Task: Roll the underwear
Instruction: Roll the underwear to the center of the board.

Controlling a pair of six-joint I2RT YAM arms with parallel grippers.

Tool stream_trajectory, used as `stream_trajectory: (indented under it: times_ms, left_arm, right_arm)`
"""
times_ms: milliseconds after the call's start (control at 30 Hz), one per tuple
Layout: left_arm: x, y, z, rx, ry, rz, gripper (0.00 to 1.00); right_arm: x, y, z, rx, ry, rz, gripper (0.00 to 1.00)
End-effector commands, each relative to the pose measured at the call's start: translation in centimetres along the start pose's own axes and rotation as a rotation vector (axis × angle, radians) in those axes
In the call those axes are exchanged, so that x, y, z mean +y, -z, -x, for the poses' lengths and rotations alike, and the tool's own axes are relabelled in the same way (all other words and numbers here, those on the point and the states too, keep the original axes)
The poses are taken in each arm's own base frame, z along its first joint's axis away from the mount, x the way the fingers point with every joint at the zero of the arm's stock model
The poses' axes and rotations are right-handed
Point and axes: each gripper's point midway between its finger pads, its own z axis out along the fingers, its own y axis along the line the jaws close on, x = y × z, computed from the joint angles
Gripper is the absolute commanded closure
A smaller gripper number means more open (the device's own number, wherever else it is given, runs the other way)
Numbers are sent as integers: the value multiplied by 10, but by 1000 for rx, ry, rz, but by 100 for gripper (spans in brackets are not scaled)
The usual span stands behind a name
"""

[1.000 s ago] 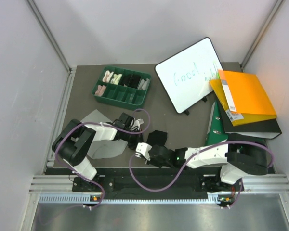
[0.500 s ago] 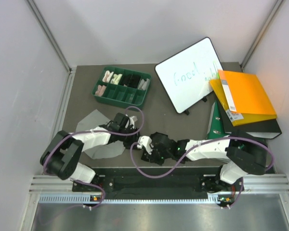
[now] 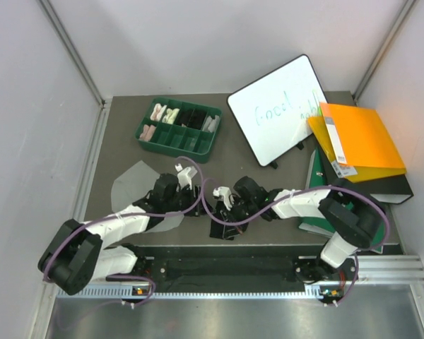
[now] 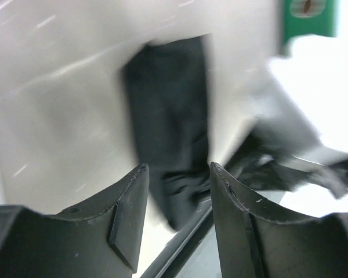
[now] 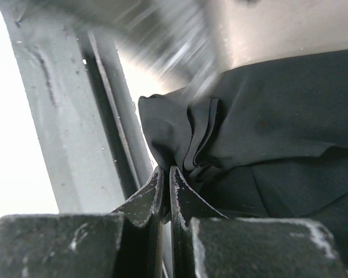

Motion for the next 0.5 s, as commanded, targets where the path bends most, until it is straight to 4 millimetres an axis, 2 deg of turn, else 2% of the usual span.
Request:
stream_trajectory:
  times_ms: [0,33,200,333,467]
  left_arm:
    - [-57,2,21,-108,-148,-269,48]
    - [-68,3,24,-136,-175,-317,48]
    - [-75,-1,4,-80,-166,-407,46]
    - [-75,-11,-20,0,-155,-435,46]
    - [-73,-14,-34,43,-154,-445,46]
  right_arm:
    - [11,2,15,-9,-58,146,100]
    - [11,2,15,-6,-67,166,100]
    - [4,2,18,-7,-127,207,100]
    - [-2,9,25,-34,-160,228,100]
    - [-6,11,27,-40,-175,236,100]
